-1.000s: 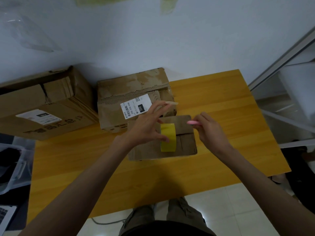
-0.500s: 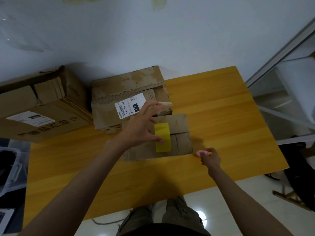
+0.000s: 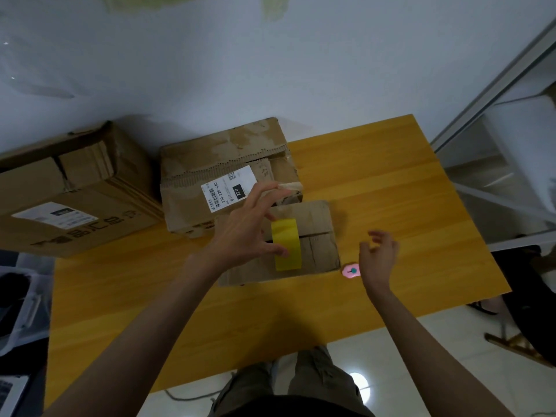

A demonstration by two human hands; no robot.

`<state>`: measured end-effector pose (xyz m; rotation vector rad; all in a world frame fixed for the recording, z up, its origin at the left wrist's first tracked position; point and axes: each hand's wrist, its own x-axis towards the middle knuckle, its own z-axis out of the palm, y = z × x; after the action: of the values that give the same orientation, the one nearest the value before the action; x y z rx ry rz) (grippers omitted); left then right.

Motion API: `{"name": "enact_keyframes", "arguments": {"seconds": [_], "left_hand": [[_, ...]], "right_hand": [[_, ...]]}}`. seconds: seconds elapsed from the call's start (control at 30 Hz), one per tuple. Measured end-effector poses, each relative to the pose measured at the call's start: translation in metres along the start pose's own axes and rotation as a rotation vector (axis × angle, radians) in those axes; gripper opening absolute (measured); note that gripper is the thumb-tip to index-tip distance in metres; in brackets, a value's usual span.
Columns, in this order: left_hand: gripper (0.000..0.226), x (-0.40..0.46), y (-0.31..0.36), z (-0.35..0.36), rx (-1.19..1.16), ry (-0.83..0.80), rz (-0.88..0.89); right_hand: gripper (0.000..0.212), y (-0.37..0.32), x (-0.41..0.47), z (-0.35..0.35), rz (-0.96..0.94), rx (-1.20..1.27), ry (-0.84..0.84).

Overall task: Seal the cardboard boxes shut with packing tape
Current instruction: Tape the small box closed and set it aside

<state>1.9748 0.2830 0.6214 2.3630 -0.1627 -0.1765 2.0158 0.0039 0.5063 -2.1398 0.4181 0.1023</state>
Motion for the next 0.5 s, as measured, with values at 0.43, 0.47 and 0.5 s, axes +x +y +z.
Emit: {"name": "enact_keyframes", "arguments": {"seconds": [0.43, 0.47, 0.5], "left_hand": [[0.098, -0.006, 0.018, 0.000, 0.070, 0.024, 0.041], [0.099, -0.006, 0.018, 0.000, 0.074, 0.022, 0.046], [0.098, -0.006, 0.018, 0.001, 0.069, 0.021, 0.047]], "right_hand": [[0.034, -0.115, -0.077, 0.011, -0.004, 0.448, -0.726], [0.034, -0.114, -0.076, 0.012, -0.009, 0.450, -0.724], [0.035, -0.115, -0.076, 0.013, -0.017, 0.446, -0.721]]}}
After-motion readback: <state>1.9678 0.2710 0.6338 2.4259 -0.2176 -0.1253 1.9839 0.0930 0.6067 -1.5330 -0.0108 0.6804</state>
